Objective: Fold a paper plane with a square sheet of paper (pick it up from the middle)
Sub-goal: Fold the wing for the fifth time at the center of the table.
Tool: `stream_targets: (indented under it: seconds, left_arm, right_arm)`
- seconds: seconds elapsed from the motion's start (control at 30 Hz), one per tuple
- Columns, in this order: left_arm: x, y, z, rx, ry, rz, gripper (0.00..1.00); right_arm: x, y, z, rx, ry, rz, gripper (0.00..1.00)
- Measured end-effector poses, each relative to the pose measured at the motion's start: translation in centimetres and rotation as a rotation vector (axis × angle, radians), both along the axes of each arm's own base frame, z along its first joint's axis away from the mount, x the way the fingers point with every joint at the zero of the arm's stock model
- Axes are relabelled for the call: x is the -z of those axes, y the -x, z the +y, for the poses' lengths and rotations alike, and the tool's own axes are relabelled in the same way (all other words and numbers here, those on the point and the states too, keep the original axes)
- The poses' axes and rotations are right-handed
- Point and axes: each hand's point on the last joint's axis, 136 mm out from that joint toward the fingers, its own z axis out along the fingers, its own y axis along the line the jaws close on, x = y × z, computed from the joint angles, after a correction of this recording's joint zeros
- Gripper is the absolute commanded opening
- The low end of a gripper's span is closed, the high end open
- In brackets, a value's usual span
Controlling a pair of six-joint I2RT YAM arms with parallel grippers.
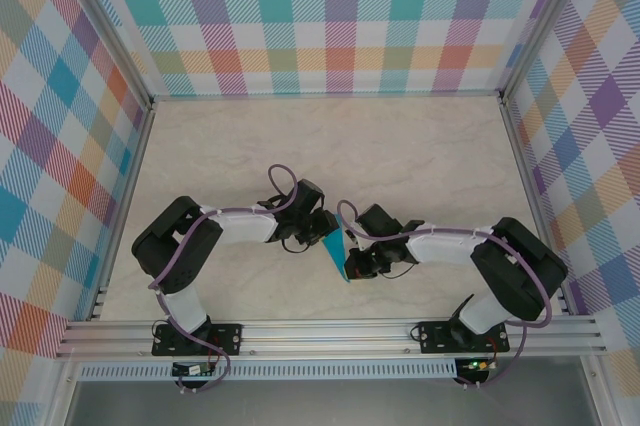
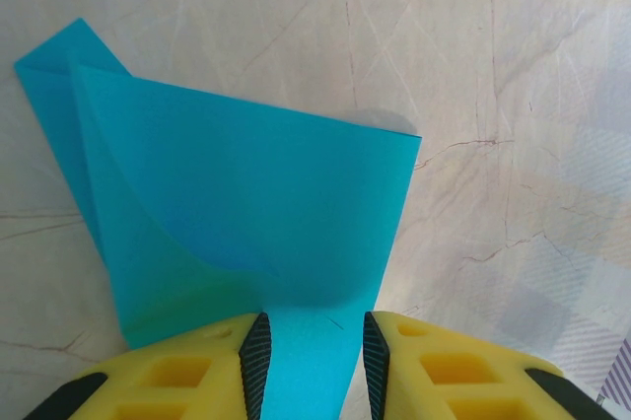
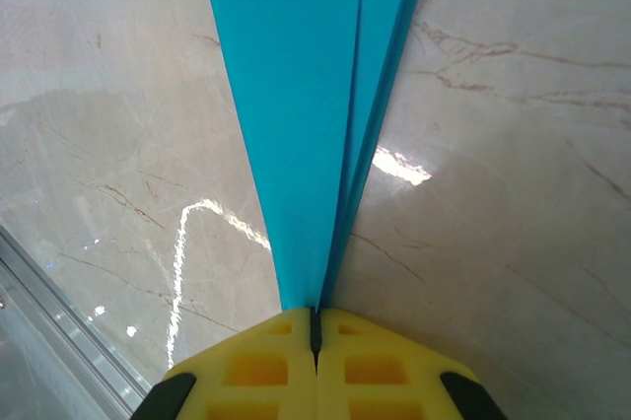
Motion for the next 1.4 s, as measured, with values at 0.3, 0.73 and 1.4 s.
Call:
stream_targets:
  seconds: [0.3, 0.73, 1.4]
  left_arm:
    - [0.0, 0.0, 0.0, 0.000, -0.001, 0.001, 0.34]
    - [0.0, 0.2, 0.0, 0.004, -0.004, 0.005, 0.34]
    - [0.0, 0.2, 0.0, 0.004, -0.003, 0.005, 0.34]
  right_arm:
    - [-0.1, 0.1, 0.0, -0.002, 0.027, -0.049, 0.05]
    - [-0.3, 2.8, -2.2, -0.018, 0.108, -0.020, 0.16]
    - [-3.5, -3.3, 3.0, 0.276, -0.205, 0.068, 0.00]
